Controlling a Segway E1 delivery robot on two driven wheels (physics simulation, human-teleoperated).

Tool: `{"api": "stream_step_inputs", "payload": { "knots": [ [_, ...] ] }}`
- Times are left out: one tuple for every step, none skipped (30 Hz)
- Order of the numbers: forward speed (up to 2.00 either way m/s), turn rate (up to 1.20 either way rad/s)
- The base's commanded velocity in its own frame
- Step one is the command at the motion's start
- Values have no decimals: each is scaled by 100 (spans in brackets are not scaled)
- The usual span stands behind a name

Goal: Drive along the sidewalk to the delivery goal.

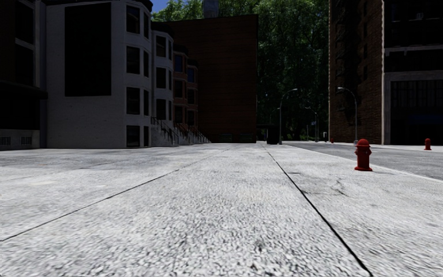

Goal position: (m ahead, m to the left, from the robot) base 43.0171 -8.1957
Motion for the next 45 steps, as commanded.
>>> {"api": "stream_step_inputs", "payload": {
  "knots": [
    [200, 0],
    [200, 0],
    [200, 0],
    [200, 0],
    [200, 0],
    [200, 0],
    [200, 0],
    [200, 0],
    [200, 0],
    [200, 0],
    [200, 0],
    [200, 0],
    [200, 0],
    [200, 0],
    [200, 0],
    [200, 0],
    [200, 0],
    [200, 0],
    [200, 0],
    [200, 0],
    [200, 0],
    [200, -13],
    [200, -57],
    [200, -83],
    [200, -83],
    [200, -95],
    [200, -18],
    [200, 0],
    [200, 0],
    [200, 0],
    [200, 0],
    [200, 0],
    [200, 0],
    [200, 0],
    [200, 0],
    [200, 0],
    [200, 0],
    [200, 0],
    [200, 0],
    [200, 0],
    [200, 0],
    [200, 0],
    [200, 0],
    [200, 0],
    [200, 0]
  ]
}}
